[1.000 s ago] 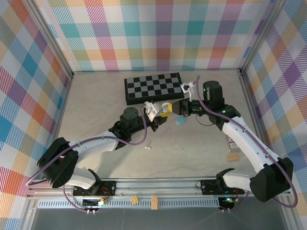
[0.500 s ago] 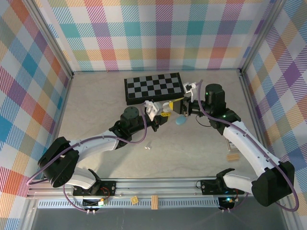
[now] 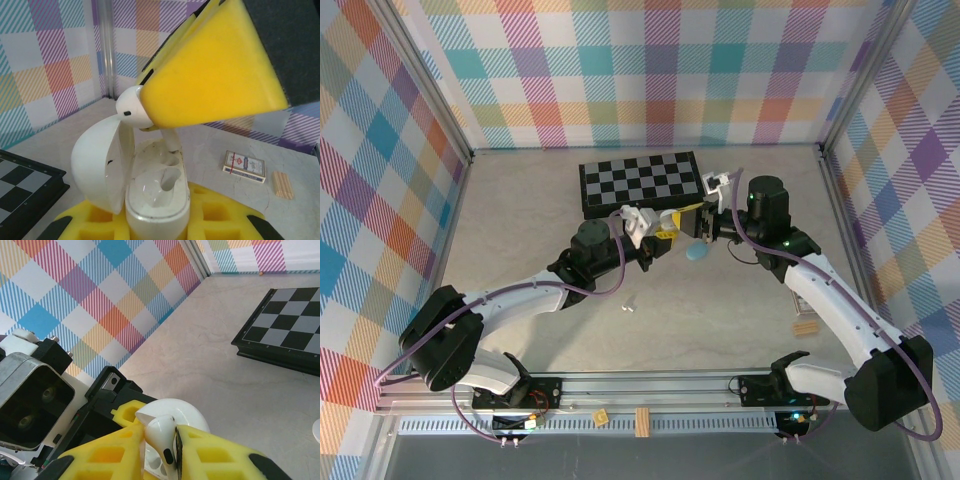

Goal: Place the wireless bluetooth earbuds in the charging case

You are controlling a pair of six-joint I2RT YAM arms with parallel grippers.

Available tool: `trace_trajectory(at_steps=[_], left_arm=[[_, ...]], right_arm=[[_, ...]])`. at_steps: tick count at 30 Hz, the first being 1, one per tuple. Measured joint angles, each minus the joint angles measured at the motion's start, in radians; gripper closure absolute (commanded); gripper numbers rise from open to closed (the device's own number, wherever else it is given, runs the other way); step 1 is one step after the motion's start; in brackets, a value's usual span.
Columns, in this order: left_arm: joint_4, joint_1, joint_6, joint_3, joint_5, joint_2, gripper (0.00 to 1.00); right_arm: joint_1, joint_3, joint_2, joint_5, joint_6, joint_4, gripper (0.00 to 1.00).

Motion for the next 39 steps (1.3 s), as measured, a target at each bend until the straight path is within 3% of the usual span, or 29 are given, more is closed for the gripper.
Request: trace_trajectory(at_steps=[39], left_arm=[[-0.023, 0.000, -0.109, 0.040, 0.027, 0.016, 0.88]], right_arm=[[0.000, -0.105, -0.012, 0.008, 0.021, 0.254, 0.77]])
